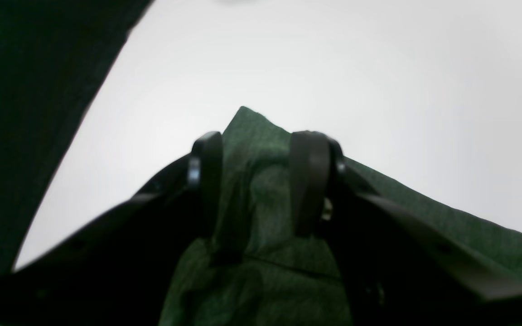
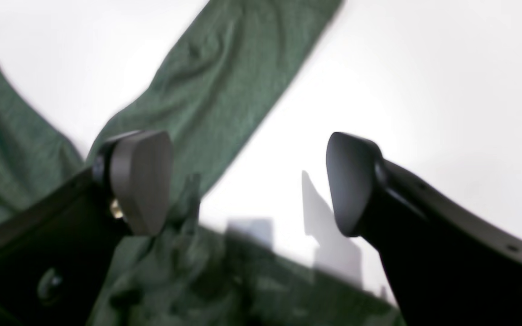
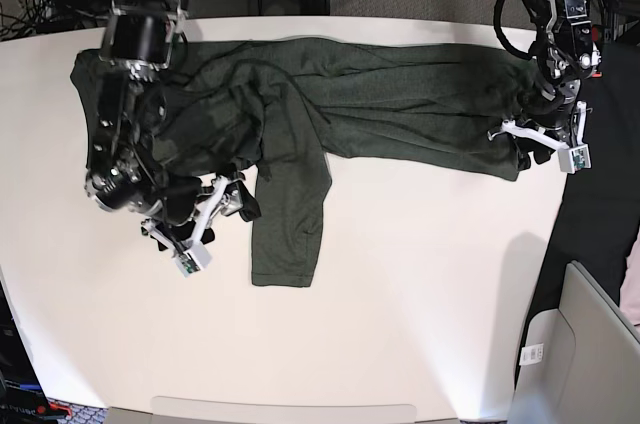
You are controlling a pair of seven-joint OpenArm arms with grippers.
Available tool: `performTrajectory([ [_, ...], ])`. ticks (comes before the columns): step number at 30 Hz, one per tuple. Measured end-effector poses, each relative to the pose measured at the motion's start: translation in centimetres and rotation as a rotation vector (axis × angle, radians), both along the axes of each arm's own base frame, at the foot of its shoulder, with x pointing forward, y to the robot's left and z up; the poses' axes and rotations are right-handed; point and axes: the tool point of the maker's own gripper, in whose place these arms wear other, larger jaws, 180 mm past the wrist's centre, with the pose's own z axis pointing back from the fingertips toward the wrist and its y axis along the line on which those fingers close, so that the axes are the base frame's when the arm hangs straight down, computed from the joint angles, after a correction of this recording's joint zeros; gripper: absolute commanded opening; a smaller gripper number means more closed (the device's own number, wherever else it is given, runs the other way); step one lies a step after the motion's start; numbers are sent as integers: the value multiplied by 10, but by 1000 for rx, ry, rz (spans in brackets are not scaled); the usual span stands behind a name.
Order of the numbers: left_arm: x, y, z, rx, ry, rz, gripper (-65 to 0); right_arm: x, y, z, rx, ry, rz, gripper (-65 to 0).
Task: Fold the T-shirt properly
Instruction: 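Lift the sleeve with the right gripper and fold it over the body, then carry the sleeve across the shirt toward the left gripper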
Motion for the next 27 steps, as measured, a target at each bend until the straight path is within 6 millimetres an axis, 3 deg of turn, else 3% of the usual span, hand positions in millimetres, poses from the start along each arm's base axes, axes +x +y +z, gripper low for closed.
performTrajectory([
  [5, 0, -5, -2, -22, -4, 5, -410, 32, 8, -12, -57, 6, -28, -120],
  [8, 0, -3, -2, -15, -2, 8, -410, 45, 26, -11, -20, -23, -17, -120],
  [11, 0, -3, -2, -16, -5, 9, -410, 53, 39, -14, 21, -12, 4, -120],
  [15, 0, -3, -1, -16, -5, 9, -410, 65, 41, -17, 54, -8, -4, -120],
  [20, 0, -3, -1, -16, -5, 9, -410, 76, 47, -24, 117, -7, -51, -120],
  [27, 0, -3, -1, -16, -5, 9, -410, 74, 53, -46, 160, 40, -62, -120],
])
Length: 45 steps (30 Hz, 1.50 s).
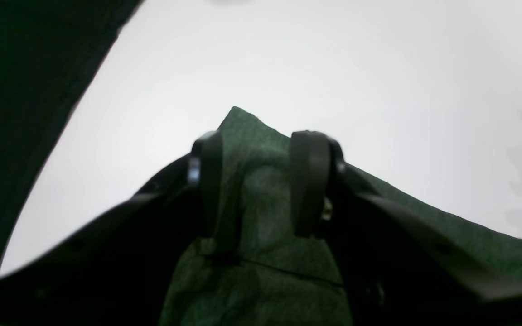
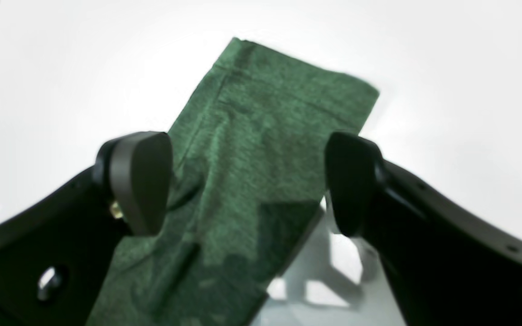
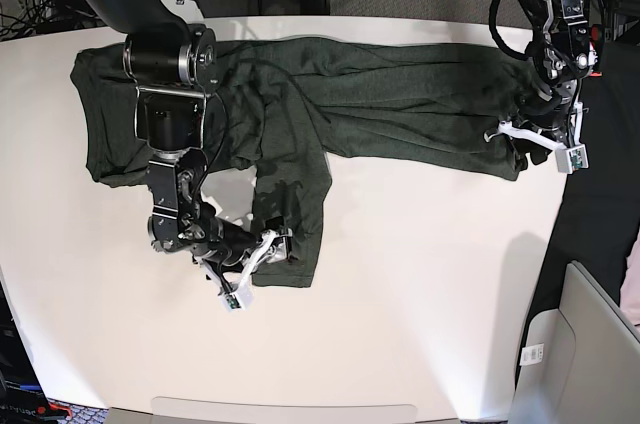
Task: Fold the T-shirt properly
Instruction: 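Carry the sleeve across the shirt toward the left gripper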
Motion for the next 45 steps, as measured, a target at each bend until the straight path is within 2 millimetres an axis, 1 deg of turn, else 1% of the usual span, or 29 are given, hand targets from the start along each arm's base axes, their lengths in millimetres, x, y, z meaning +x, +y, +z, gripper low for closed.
performTrajectory([
  [3, 0, 0, 0, 0, 0, 0, -410, -5, 2, -9, 5, 26, 3, -120],
  [6, 0, 0, 0, 0, 0, 0, -410, -7, 4, -12, 12, 31, 4, -121],
  [8, 0, 0, 0, 0, 0, 0, -410, -8, 9, -14, 8, 30, 18, -123],
  [9, 0, 0, 0, 0, -1, 0, -410, -9, 13, -15, -7, 25, 37, -138],
  [10, 0, 0, 0, 0, -1, 0, -410, -12, 20, -17, -22, 26, 65, -164],
  [12, 0, 0, 0, 0, 0, 0, -410, -20, 37, -20, -39, 28, 127, -242],
  [15, 0, 0, 0, 0, 0, 0, -410, -32, 60, -23, -68, 53, 199, -385],
  [17, 0, 0, 0, 0, 0, 0, -410, -38, 68, -25, -63, 68, 214, -482],
  [21, 0, 0, 0, 0, 0, 0, -410, -43, 72, -28, -68, 89, 224, -643],
  [24, 0, 0, 1, 3, -4, 0, -410, -48, 78, -25, -85, 89, 245, -647],
  [27, 0, 1, 1, 4, -4, 0, -410, -63, 85, -17, -45, 75, 278, -648],
  [29, 0, 1, 1, 4, -5, 1, -410, -71, 83, -12, -39, 85, 281, -648],
  [31, 1, 1, 2, 4, -5, 0, -410, -70, 82, 3, -25, 67, 279, -648],
  [33, 1, 1, 2, 5, -8, -1, -410, -70, 86, 25, 11, 34, 286, -648],
  [34, 1, 1, 3, 5, -8, 0, -410, -74, 90, 34, 18, 24, 301, -648],
  [35, 1, 1, 3, 5, -8, 0, -410, -78, 95, 39, 14, 14, 325, -648],
  [37, 1, 1, 3, 5, -9, 0, -410, -94, 110, 47, -12, 3, 399, -648],
  [40, 1, 1, 3, 5, -8, -1, -410, -118, 144, 66, -6, -50, 535, -648],
  [42, 1, 1, 3, 5, -9, -1, -410, -130, 167, 78, 29, -75, 604, -648],
  [43, 1, 1, 3, 5, -9, -1, -410, -137, 175, 80, 48, -75, 633, -648],
  [45, 1, 4, 4, 7, -12, 8, -410, -149, 185, 79, 57, -70, 678, -648],
])
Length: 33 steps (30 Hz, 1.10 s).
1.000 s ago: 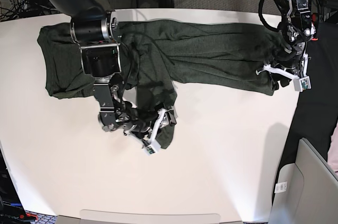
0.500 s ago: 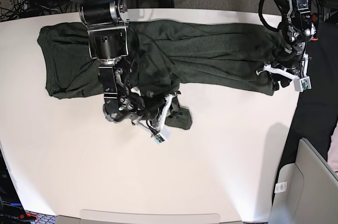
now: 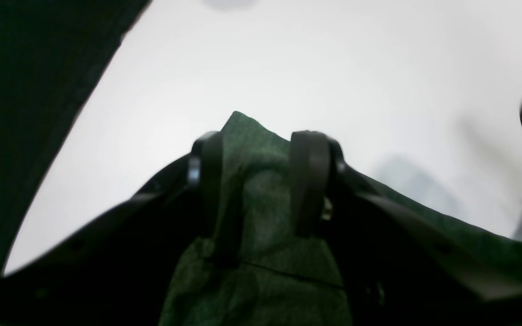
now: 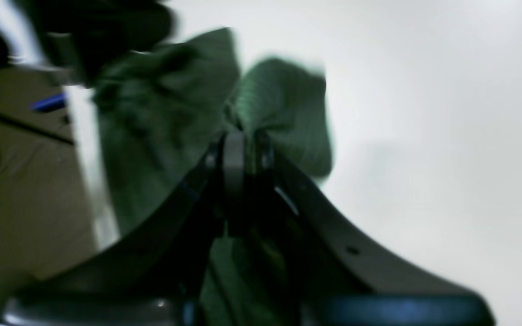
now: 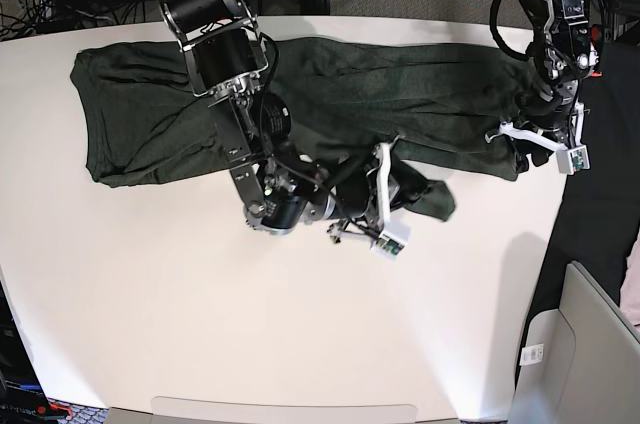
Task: Fold the T-shirt properly
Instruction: 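Carry the sleeve across the shirt toward the left gripper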
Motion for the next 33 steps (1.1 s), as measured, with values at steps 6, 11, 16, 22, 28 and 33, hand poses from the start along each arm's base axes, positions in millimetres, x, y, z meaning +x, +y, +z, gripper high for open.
performTrajectory([
  [6, -11, 35, 8, 24, -15, 93, -410, -20, 22, 14, 40, -17, 90, -648],
  [11, -16, 49, 12, 28, -20, 129, -410, -37, 33, 16, 47, -4, 168, -648],
  [16, -23, 55, 9, 34, -6, 148, -410, -44, 46, 27, 52, -35, 232, -648],
  [22, -22, 54, 10, 32, -11, 148, -410, -47, 56, 34, 3, -109, 310, -648],
  [28, -22, 54, 10, 33, -12, 148, -410, -71, 79, 24, -32, -138, 436, -644],
  [33, -21, 54, 10, 32, -13, 148, -410, -77, 86, 23, -15, -153, 463, -530],
])
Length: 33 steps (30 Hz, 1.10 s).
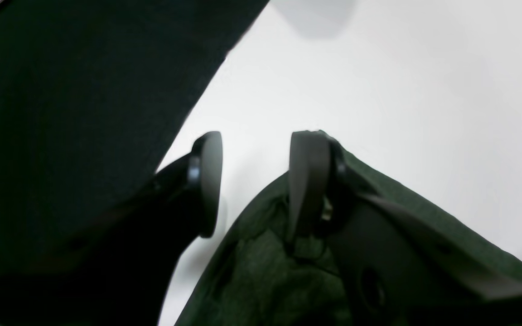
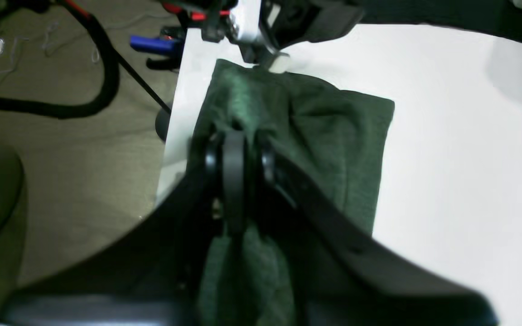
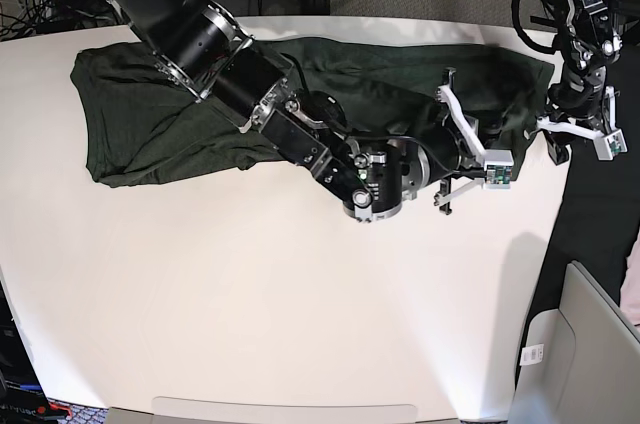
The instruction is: Fold the T-shirt properly
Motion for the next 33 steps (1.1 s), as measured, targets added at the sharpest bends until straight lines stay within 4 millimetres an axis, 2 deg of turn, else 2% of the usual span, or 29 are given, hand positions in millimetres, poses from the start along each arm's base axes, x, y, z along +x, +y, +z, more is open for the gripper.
performTrajectory([
  [3, 0, 0, 0, 0, 1, 0, -410, 3, 0, 4, 15, -2, -7, -392],
  [5, 0, 0, 0, 0, 0, 0, -410, 10, -1, 9, 36, 3, -30, -349],
  [9, 0, 0, 0, 0, 1, 1, -410, 36, -10, 32, 100, -6, -113, -343],
  [13, -3, 0, -2, 2, 8, -1, -408, 52, -24, 60, 191, -25, -175, -343],
  [14, -5, 1, -3, 5, 15, -1, -407, 57, -33, 60, 201, -16, -199, -343],
  [15, -8, 1, -4, 9, 23, -4, -405, 63, -50, 51, 186, -8, -234, -343],
  [17, -14, 4, -5, 26, 41, -16, -397, 78, -93, 22, 99, -7, -327, -343],
  [19, -18, 7, -5, 45, 60, -33, -360, 85, -140, -7, -6, -9, -407, -343],
  [20, -19, 9, -5, 55, 66, -37, -340, 86, -156, -13, -19, -5, -437, -343],
  [22, -25, 10, -11, 49, 119, -47, -313, 83, -177, -19, -21, 6, -468, -343],
  [25, -39, 2, -31, -6, 252, -58, -311, 80, -207, -20, -22, -9, -520, -343],
  [27, -36, -2, -33, -31, 290, -72, -310, 74, -234, -27, -59, -18, -554, -343],
  [29, -21, -8, -27, -28, 295, -108, -309, 63, -260, -41, -136, -25, -574, -343],
  [33, -13, -34, -29, 0, 381, -293, -308, 45, -274, -38, -111, -17, -598, -343],
])
